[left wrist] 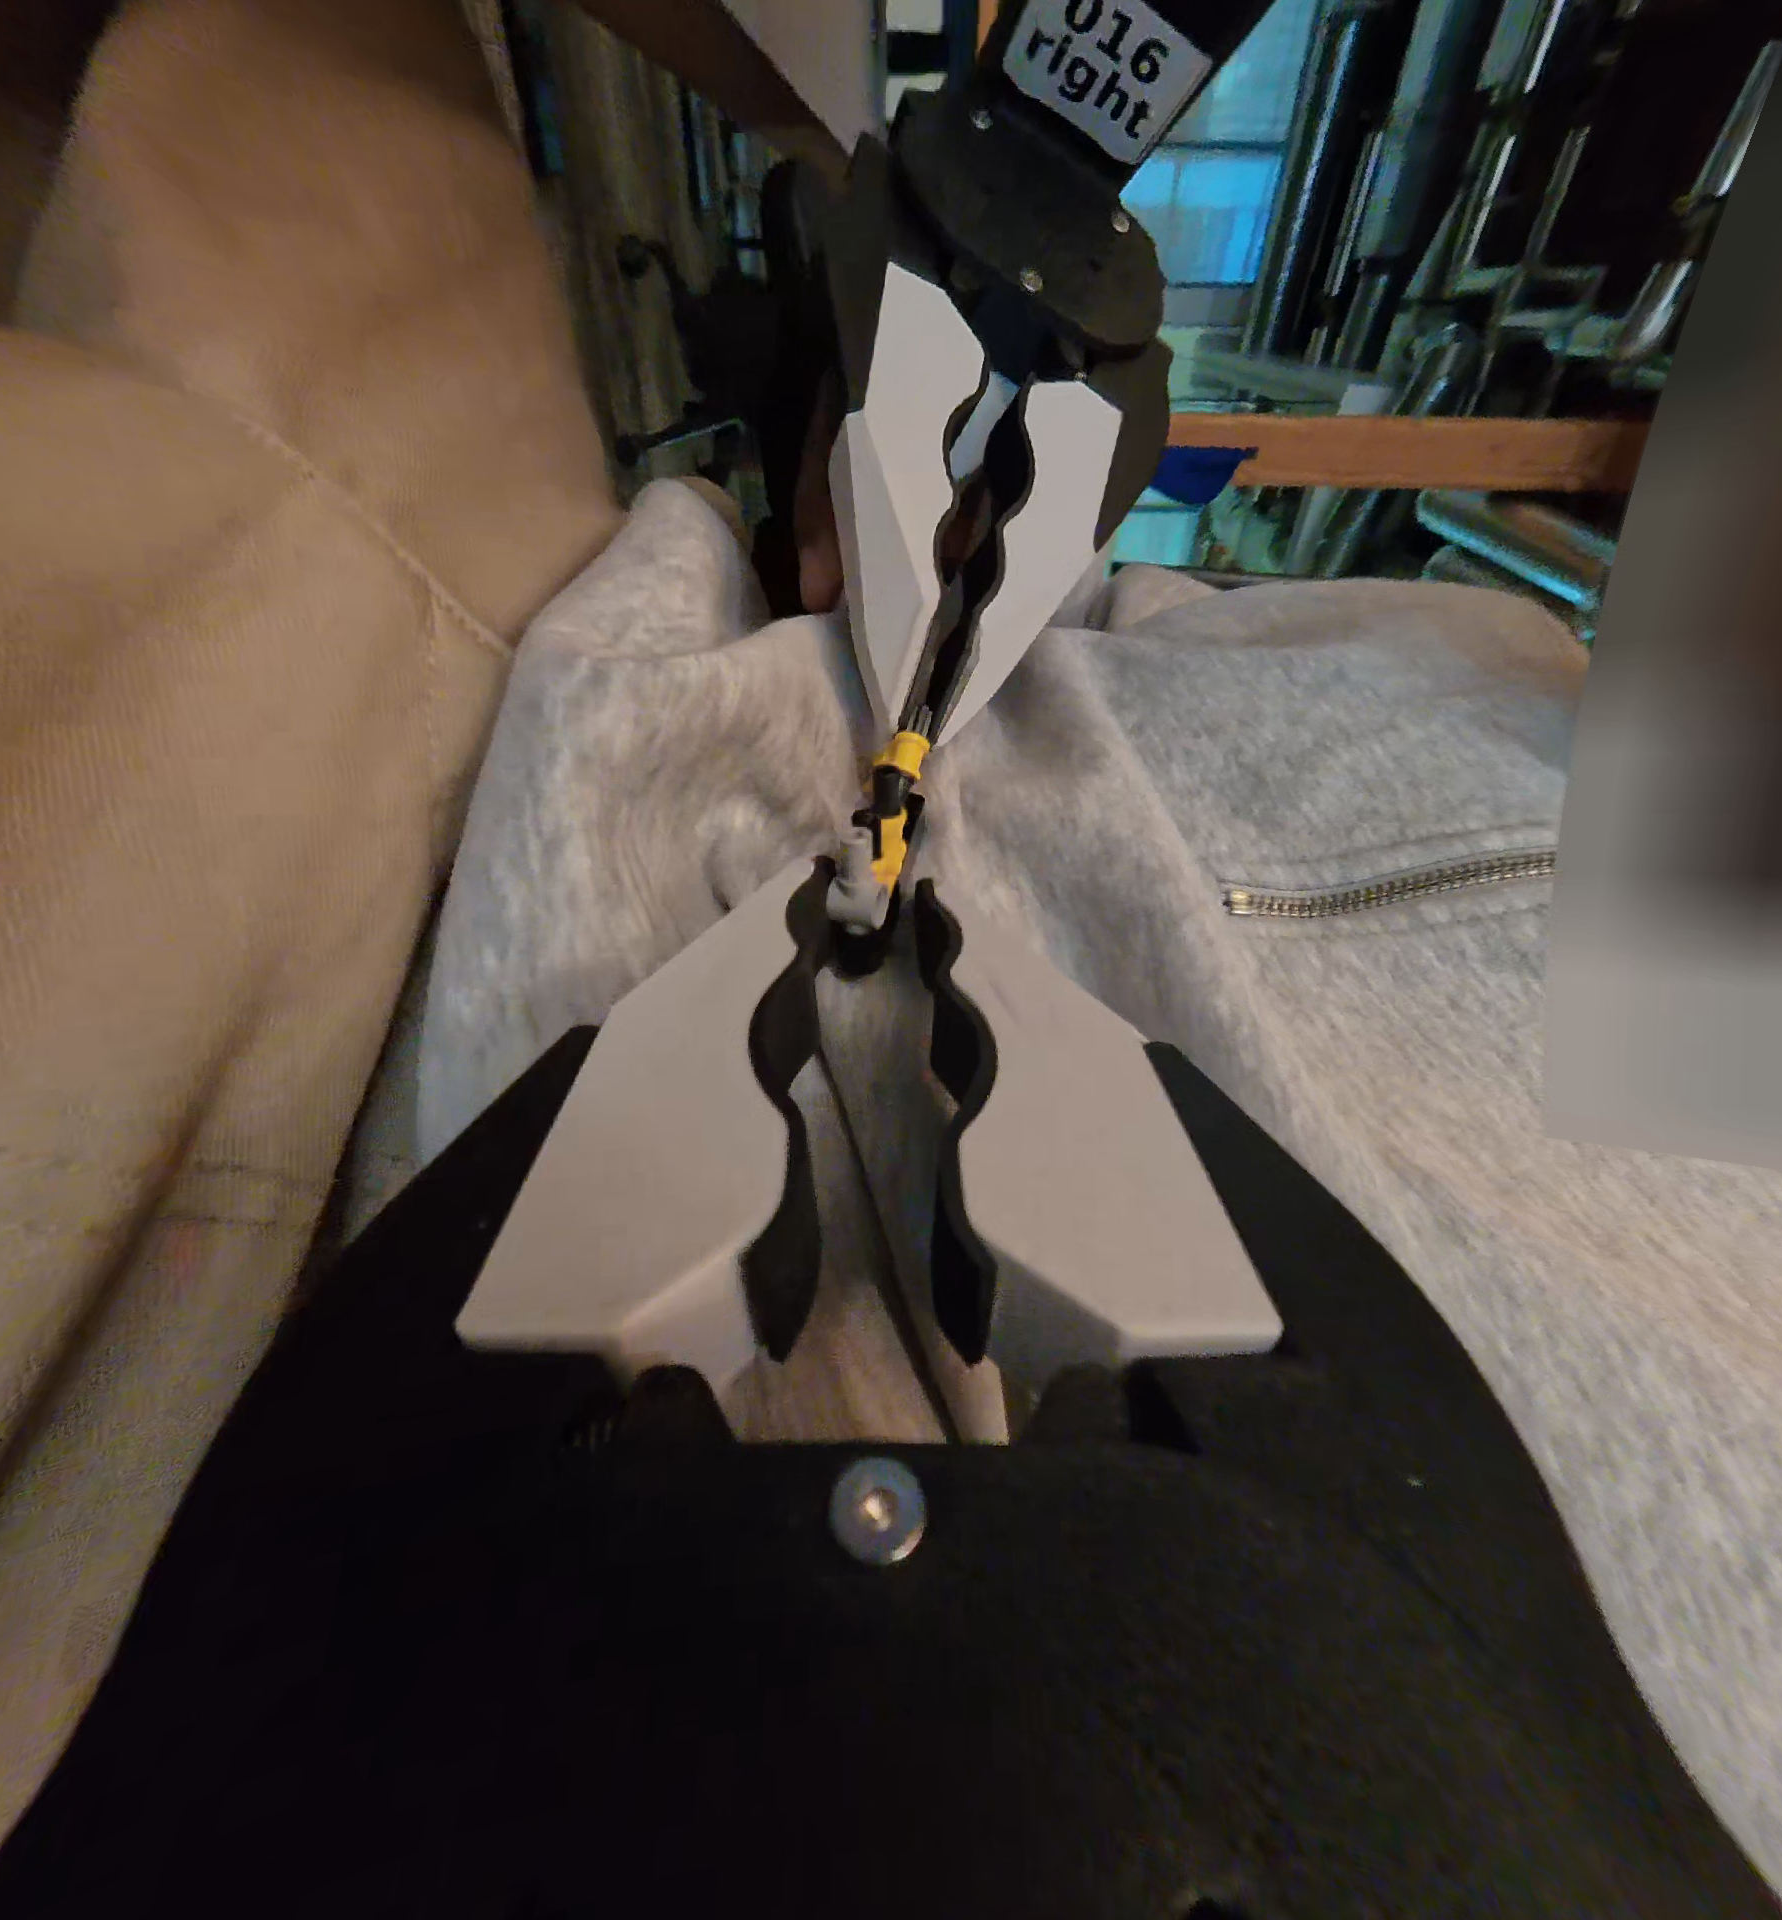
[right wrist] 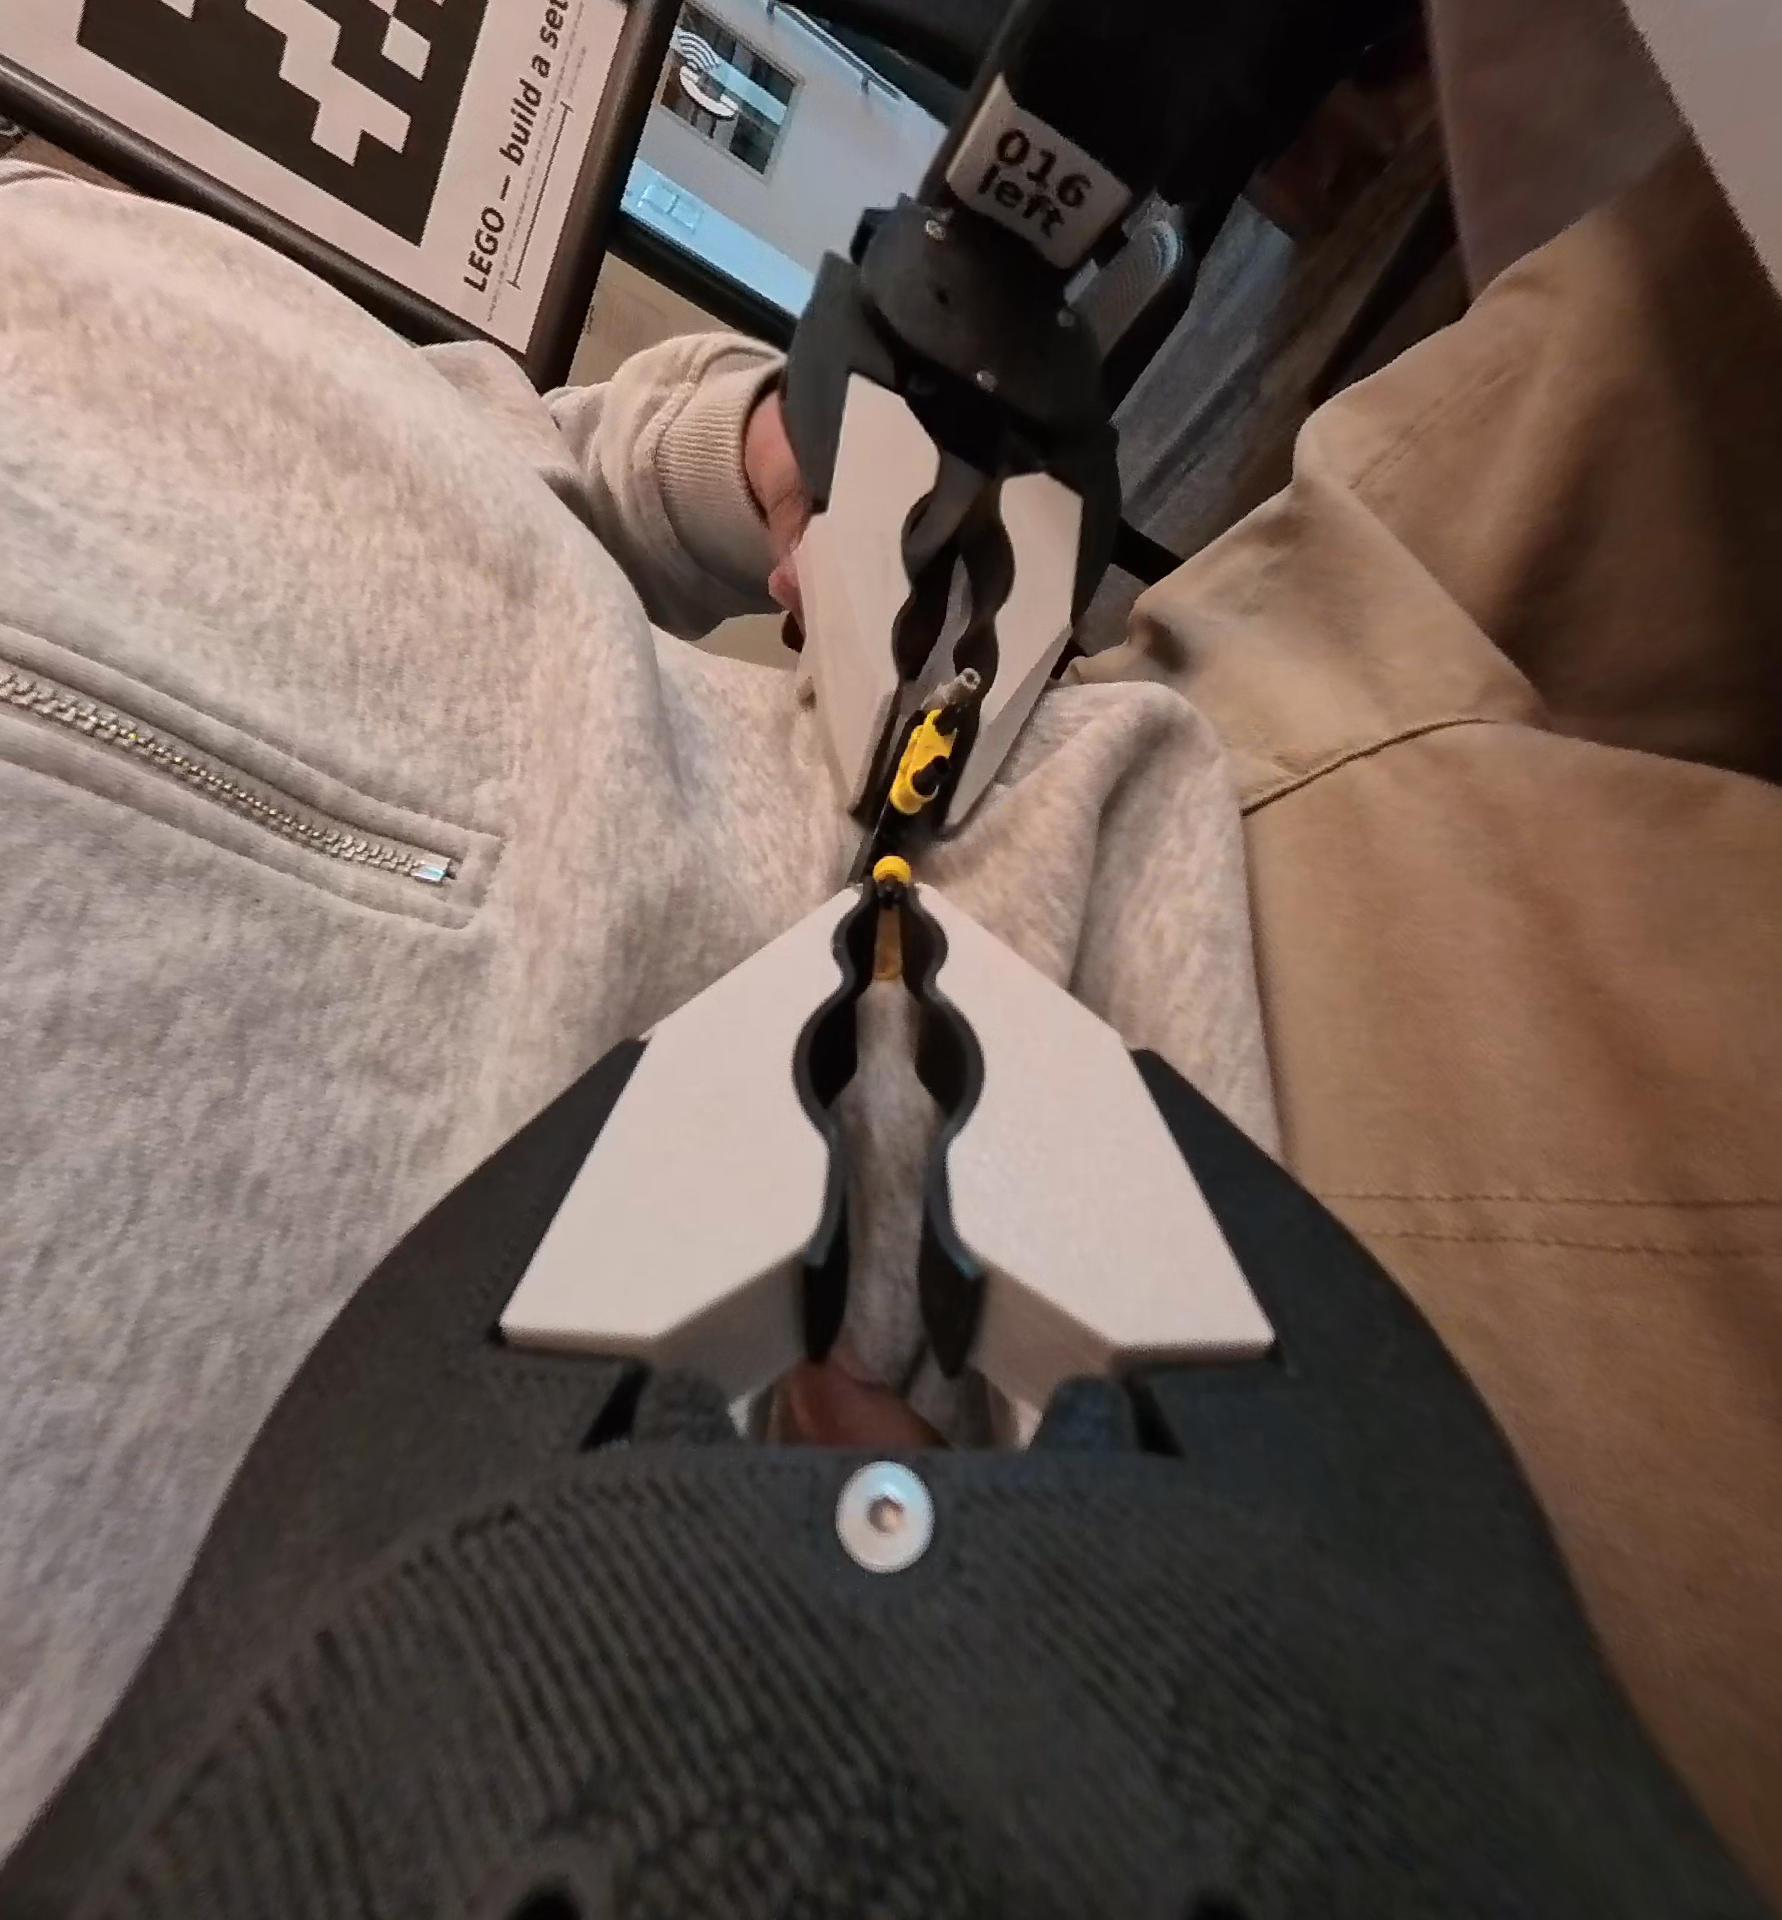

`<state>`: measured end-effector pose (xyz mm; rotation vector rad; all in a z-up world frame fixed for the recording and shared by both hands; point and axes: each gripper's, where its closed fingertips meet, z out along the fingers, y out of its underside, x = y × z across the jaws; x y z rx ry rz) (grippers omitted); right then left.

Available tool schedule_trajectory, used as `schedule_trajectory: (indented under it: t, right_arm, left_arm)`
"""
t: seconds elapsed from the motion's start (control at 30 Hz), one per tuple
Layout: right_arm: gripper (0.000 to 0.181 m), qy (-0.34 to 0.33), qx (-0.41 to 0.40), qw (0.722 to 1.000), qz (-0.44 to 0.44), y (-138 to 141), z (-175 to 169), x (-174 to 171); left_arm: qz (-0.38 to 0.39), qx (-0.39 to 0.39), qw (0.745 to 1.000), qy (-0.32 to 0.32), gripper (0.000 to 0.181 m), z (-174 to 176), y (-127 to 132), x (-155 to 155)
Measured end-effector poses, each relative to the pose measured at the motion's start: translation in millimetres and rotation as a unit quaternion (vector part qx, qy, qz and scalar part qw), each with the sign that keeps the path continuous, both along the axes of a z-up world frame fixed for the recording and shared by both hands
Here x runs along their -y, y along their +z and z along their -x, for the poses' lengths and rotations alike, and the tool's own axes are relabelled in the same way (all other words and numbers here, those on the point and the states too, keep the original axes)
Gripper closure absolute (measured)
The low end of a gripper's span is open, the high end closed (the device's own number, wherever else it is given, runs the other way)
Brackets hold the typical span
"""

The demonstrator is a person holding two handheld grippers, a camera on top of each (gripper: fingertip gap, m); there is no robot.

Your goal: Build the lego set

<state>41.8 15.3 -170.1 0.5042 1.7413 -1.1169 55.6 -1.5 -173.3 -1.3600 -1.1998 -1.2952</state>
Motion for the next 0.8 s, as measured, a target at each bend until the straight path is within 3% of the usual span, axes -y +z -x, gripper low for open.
schedule_trajectory:
  t: [0.47,0.67,0.8]
  right_arm:
    - [0.179,-0.028,-0.020,0.999,0.010,9.7,9.2,3.4]
    - [0.179,-0.045,-0.016,0.999,0.006,8.7,8.3,5.2]
    - [0.179,-0.052,0.001,0.999,0.008,9.1,3.0,6.4]
  left_arm:
    - [-0.066,-0.033,0.990,0.117,0.174,25.0,15.4,-3.5]
    - [-0.073,-0.019,0.991,0.115,0.174,21.1,15.4,-7.0]
    - [-0.056,-0.038,0.994,0.081,0.173,10.5,14.7,-13.3]
